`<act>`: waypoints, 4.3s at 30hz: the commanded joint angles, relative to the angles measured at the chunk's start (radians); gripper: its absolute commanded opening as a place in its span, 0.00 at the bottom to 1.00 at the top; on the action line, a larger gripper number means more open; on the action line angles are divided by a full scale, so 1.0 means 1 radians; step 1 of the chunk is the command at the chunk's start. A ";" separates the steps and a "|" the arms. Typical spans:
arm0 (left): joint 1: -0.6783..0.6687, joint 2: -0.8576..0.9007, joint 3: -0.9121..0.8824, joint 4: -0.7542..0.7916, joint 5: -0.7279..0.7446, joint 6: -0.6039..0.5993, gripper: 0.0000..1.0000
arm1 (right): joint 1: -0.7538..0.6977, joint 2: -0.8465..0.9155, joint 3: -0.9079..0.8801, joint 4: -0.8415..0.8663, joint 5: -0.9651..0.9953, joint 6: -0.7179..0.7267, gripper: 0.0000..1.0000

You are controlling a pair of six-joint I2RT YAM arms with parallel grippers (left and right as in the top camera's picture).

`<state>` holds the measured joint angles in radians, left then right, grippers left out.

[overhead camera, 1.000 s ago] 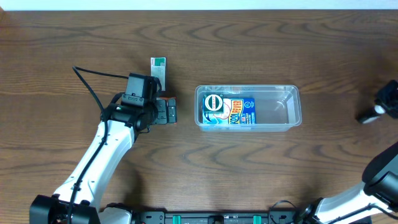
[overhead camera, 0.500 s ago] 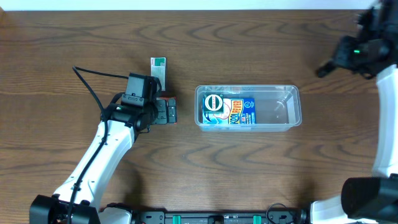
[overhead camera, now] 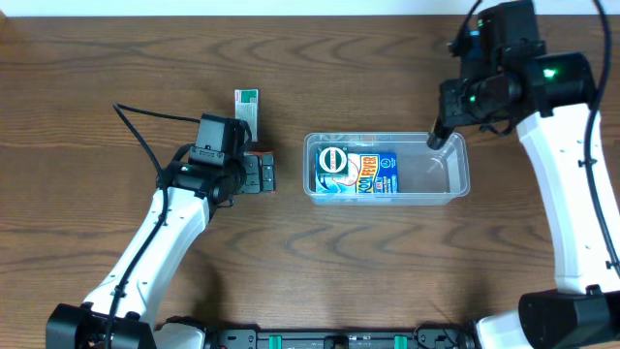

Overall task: Pack container
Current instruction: 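Carry the bottle to the container's right end and lower it in, then release the bottle and raise the right gripper away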

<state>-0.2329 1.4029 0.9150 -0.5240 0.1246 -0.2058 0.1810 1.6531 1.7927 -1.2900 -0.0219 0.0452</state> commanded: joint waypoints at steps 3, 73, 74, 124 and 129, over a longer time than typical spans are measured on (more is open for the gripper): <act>0.000 0.002 -0.013 -0.003 -0.001 -0.001 0.98 | 0.009 -0.029 -0.083 -0.004 0.026 -0.100 0.29; 0.000 0.002 -0.013 -0.003 -0.001 -0.002 0.98 | -0.032 -0.029 -0.592 0.489 0.164 -0.304 0.40; 0.000 0.002 -0.013 -0.003 -0.001 -0.001 0.98 | -0.032 -0.029 -0.592 0.486 0.182 -0.294 0.44; 0.000 0.004 -0.013 0.084 -0.002 0.011 0.98 | -0.313 -0.043 -0.284 0.418 0.231 -0.019 0.99; 0.000 0.036 -0.013 0.092 -0.052 -0.029 0.98 | -0.313 -0.043 -0.284 0.418 0.231 -0.019 0.99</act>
<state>-0.2329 1.4082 0.9146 -0.4362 0.1184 -0.2085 -0.1261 1.6203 1.5082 -0.8707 0.2062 0.0082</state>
